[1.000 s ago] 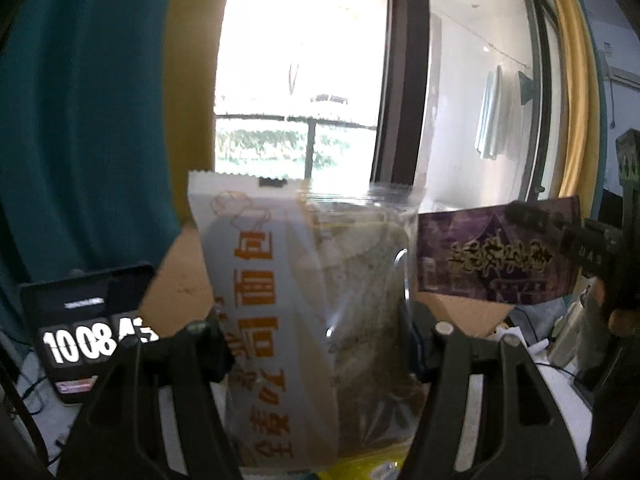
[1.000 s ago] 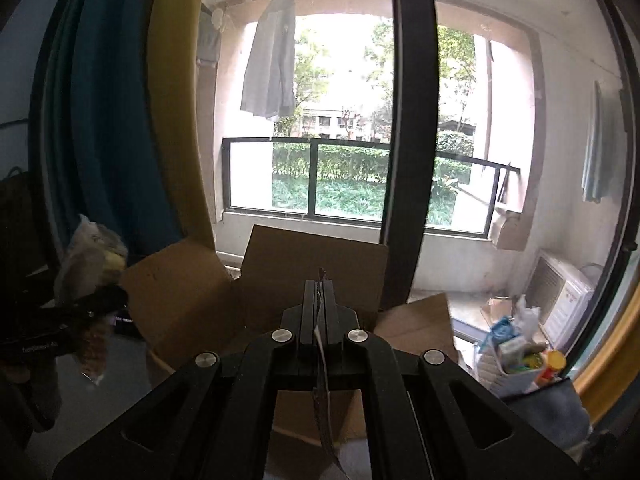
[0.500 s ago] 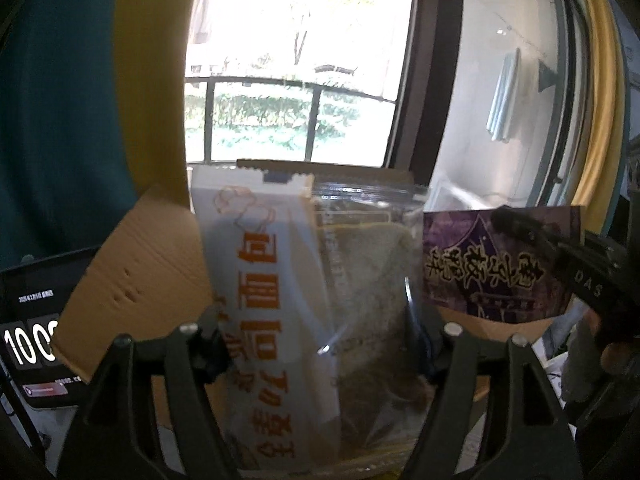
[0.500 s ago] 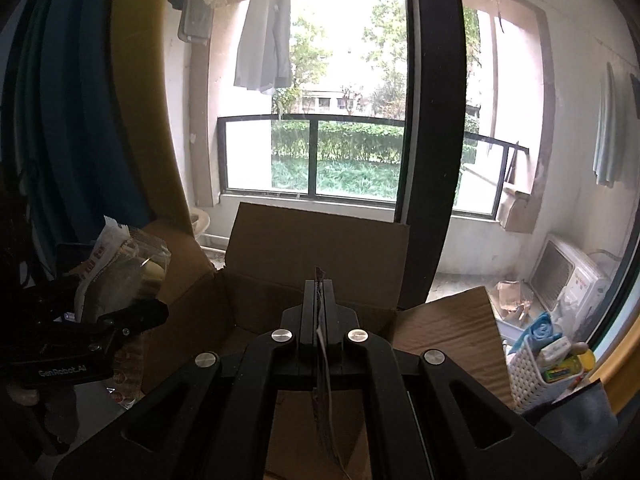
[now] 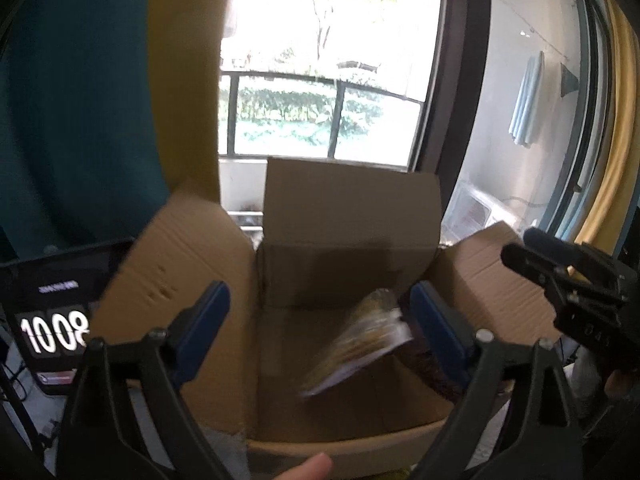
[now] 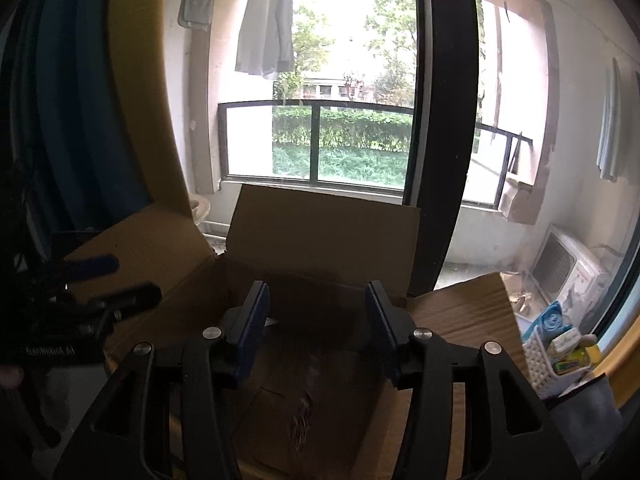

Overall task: Organize snacks
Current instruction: 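Withdraw both tools from the box back to the snack pile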

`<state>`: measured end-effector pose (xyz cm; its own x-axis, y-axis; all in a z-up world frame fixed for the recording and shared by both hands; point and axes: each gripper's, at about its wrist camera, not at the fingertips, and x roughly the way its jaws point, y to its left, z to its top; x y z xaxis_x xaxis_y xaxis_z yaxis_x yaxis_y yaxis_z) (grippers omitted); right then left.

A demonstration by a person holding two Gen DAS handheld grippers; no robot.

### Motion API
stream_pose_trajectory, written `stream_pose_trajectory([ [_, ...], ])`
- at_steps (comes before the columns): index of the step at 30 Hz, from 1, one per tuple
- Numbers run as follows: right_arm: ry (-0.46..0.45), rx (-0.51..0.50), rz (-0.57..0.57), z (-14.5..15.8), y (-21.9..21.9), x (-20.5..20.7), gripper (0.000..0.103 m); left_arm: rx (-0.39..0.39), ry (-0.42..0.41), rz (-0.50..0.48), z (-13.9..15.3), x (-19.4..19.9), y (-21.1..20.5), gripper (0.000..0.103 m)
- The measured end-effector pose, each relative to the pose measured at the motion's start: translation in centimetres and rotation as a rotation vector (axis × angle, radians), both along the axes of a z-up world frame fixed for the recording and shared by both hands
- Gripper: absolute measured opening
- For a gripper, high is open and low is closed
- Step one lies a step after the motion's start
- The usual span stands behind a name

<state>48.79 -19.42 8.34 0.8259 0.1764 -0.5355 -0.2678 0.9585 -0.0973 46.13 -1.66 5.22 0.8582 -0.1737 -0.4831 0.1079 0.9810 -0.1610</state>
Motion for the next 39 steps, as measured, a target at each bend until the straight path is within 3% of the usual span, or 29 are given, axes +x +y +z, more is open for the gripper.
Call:
stream_pose_trajectory([
  [7,0.003,-0.007,0.04,1.1,-0.5,-5.9,0.053,-0.013,-0.094,0.015,2.6,-6.9,1.3,0.094],
  [12,0.069,-0.018,0.073,-0.6,-2.1,-12.4,0.054,-0.005,-0.119,0.036,2.8,-11.6,2.5,0.094],
  [15,0.112,-0.04,0.035,-1.7,-3.9,-15.4,0.055,0.007,-0.121,0.046,2.7,-14.3,3.1,0.094],
  [21,0.181,0.033,-0.033,-3.1,-6.7,-21.1,0.068,0.021,-0.107,0.057,1.5,-19.2,3.2,0.094],
  [39,0.212,0.064,-0.091,-6.2,-6.3,-32.6,0.07,0.004,-0.001,-0.023,-4.3,-30.0,1.5,0.095],
])
